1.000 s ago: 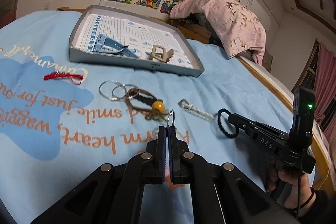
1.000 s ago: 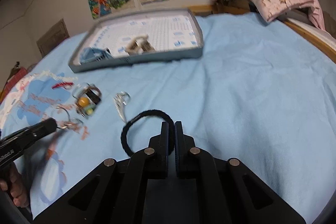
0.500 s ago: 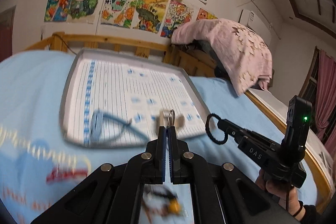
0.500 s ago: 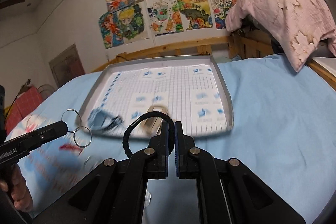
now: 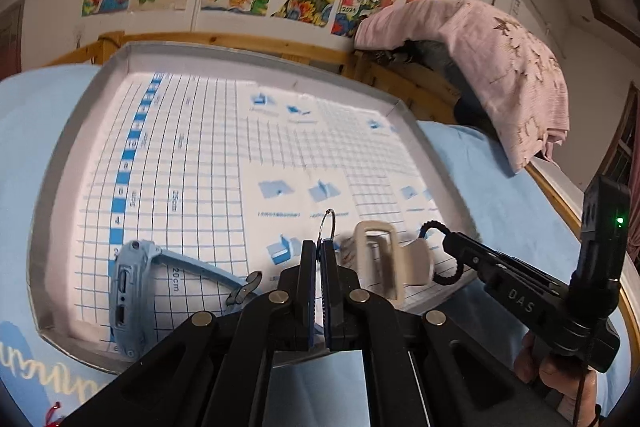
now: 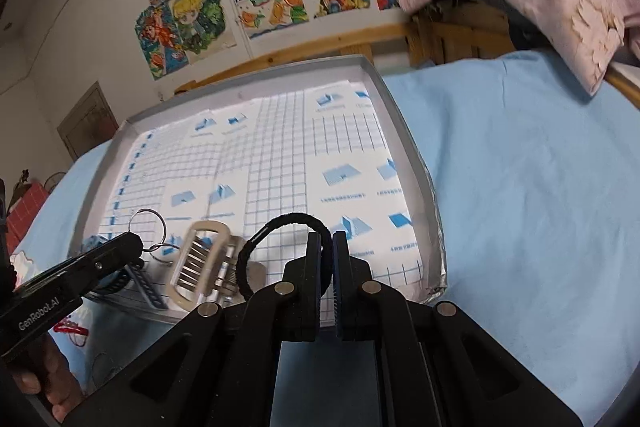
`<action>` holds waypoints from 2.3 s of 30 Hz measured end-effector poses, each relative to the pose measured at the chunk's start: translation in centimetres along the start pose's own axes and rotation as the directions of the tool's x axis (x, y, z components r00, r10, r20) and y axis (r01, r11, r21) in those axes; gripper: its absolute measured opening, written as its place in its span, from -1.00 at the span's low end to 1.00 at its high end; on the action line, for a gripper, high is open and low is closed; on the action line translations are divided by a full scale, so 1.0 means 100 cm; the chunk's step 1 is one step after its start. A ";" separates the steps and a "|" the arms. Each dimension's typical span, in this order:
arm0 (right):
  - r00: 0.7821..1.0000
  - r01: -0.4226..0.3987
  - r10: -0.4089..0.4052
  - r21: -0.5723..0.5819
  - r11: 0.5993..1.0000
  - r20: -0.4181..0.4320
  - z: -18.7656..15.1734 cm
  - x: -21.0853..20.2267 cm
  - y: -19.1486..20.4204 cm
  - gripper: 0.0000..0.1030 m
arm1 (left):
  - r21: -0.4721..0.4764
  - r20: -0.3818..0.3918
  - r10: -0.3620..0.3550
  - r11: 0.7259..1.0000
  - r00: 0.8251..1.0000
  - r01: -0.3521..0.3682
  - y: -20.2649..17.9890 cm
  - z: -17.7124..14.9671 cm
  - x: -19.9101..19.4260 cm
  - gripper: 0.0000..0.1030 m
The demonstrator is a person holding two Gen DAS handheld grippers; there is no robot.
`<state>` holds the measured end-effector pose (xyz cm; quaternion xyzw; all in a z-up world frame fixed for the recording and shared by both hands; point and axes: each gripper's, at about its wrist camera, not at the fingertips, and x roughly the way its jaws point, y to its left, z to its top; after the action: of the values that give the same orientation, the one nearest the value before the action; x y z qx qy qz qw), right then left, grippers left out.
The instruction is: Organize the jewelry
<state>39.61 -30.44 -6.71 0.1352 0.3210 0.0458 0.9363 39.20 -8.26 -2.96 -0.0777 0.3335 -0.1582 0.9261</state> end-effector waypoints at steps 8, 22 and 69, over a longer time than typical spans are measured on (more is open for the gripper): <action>1.000 0.002 -0.002 -0.010 1.000 -0.009 -0.003 0.006 0.004 -0.69 | -0.040 -0.025 0.015 0.999 1.000 -0.016 0.010 -0.004 0.007 -0.94; 0.970 -0.028 0.035 -0.031 0.999 0.240 0.001 -0.092 0.006 0.25 | -0.045 0.183 0.044 0.998 0.982 -0.036 -0.002 -0.010 -0.074 0.69; 0.898 -0.019 0.097 -0.181 0.983 0.430 -0.197 -0.351 0.045 0.98 | -0.044 0.409 0.262 0.962 0.874 -0.268 -0.003 -0.209 -0.342 1.00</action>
<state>-0.21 -27.81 0.26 0.0700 0.0936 0.0699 0.9907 0.80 2.47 1.41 -0.0561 0.1376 -0.0124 0.9888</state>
